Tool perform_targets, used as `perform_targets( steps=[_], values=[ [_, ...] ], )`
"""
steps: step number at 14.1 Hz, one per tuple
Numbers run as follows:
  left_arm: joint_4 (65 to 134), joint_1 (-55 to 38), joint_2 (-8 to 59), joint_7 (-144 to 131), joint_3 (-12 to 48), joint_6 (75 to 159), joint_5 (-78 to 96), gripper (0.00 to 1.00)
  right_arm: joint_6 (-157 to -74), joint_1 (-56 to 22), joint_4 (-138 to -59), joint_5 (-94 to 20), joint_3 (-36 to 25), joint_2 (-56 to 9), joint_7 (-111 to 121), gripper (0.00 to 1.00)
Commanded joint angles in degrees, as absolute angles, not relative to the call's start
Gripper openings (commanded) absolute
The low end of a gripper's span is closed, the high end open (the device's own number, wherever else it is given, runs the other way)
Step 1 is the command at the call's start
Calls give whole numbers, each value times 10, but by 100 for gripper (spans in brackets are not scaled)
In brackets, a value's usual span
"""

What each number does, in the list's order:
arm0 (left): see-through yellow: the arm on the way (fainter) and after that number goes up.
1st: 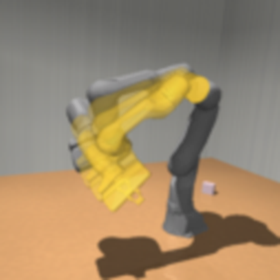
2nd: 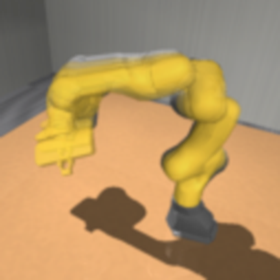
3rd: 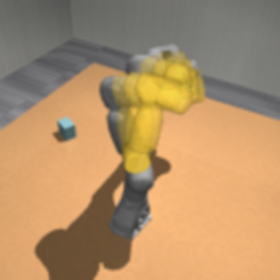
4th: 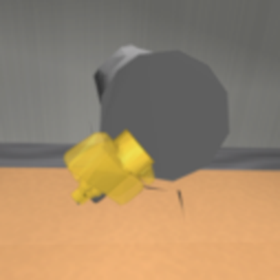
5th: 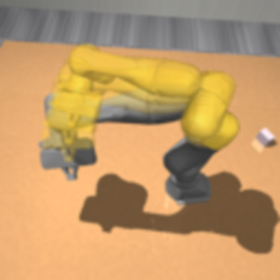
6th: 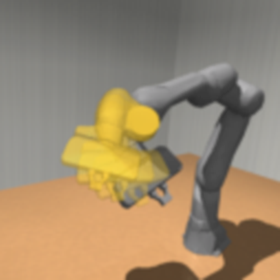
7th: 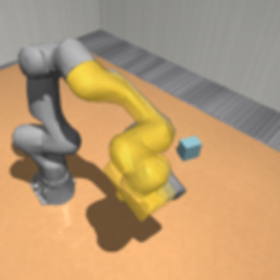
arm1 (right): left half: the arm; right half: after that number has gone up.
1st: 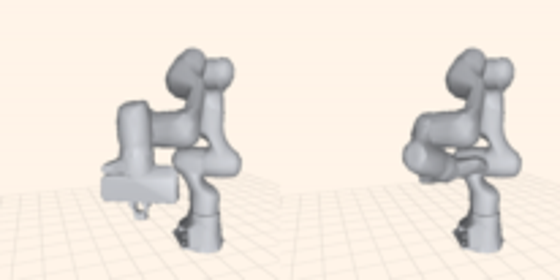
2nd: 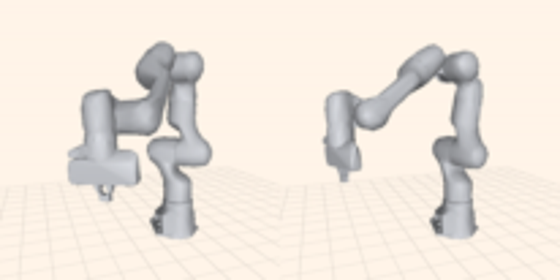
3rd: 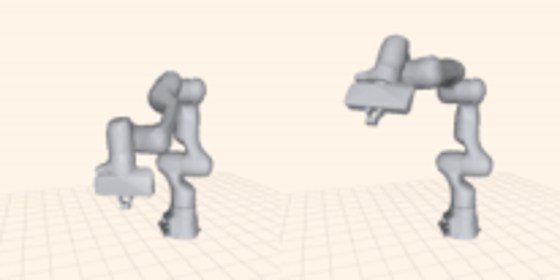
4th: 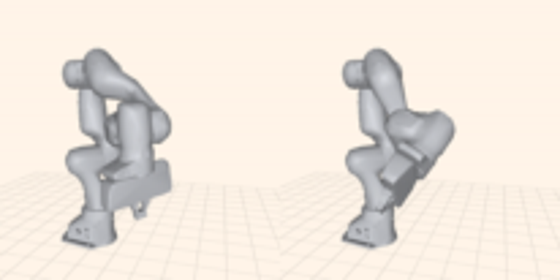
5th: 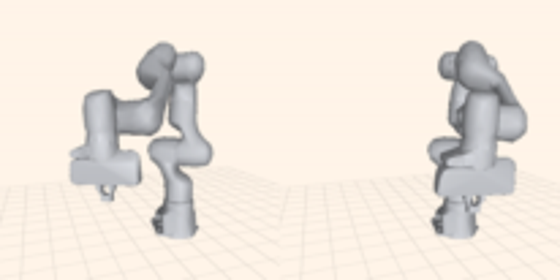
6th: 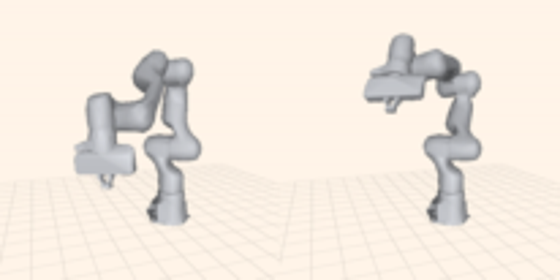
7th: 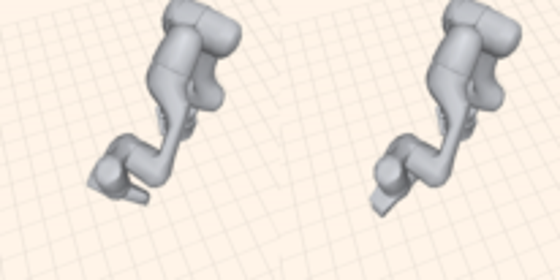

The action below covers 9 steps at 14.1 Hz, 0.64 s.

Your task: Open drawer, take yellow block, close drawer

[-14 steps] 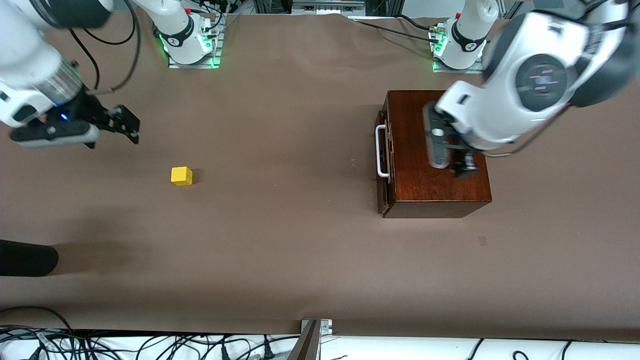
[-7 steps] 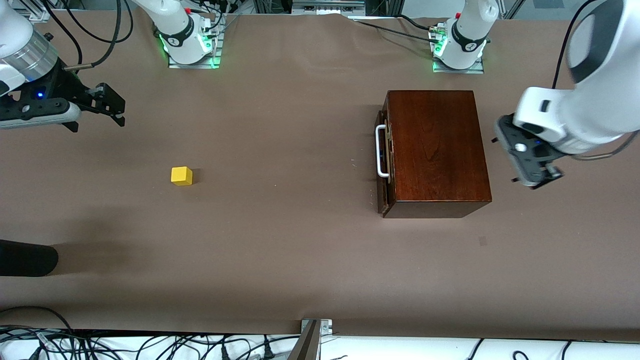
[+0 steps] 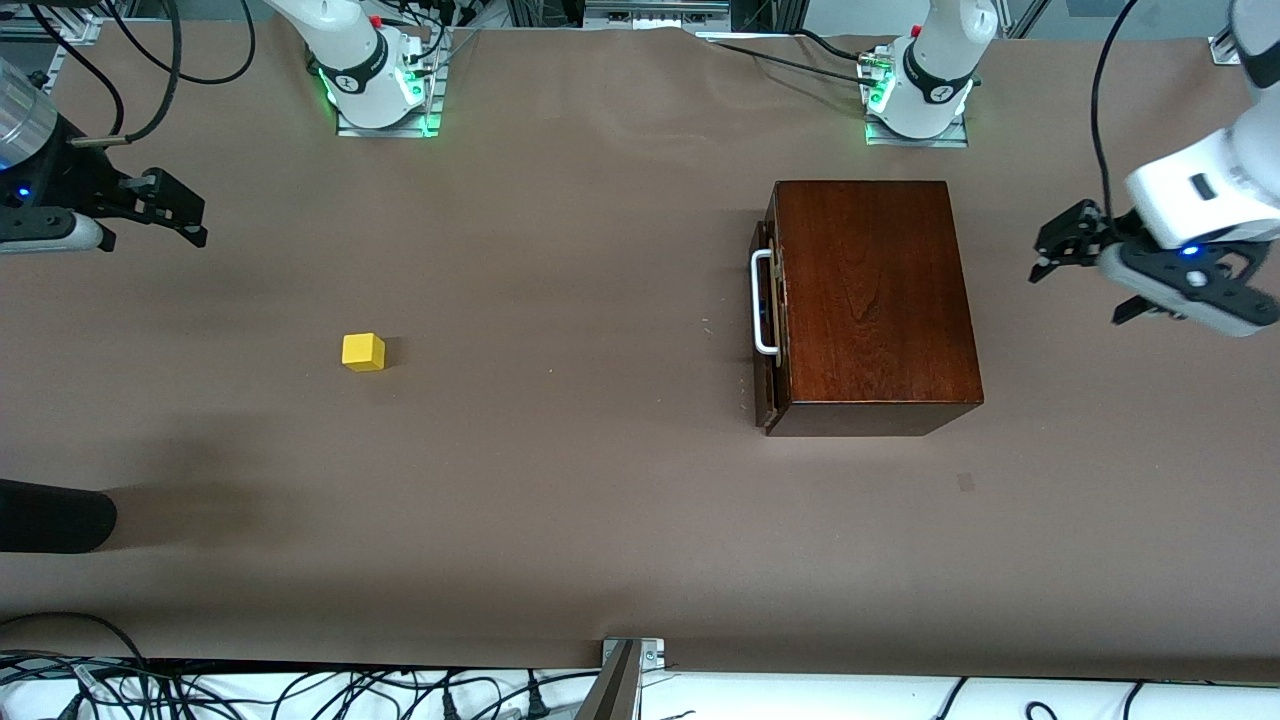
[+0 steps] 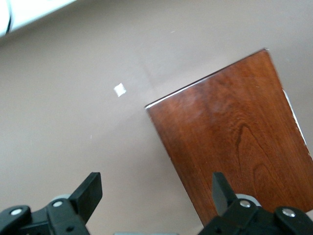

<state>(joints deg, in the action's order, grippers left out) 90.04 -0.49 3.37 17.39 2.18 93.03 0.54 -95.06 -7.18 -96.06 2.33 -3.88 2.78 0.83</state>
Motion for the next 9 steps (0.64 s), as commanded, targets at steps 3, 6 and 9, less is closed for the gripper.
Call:
perform_targets(
  steps=[3,6,9],
  values=[
    [966,4,-28,64,11,906,10,100,-936,-68,-947,21,-38,26,19,100],
    [976,3,-39,56,9,907,10,100,-935,-69,-947,22,-35,25,23,100],
    [976,2,-39,56,9,906,10,100,-935,-73,-947,22,-34,25,23,100]
  ],
)
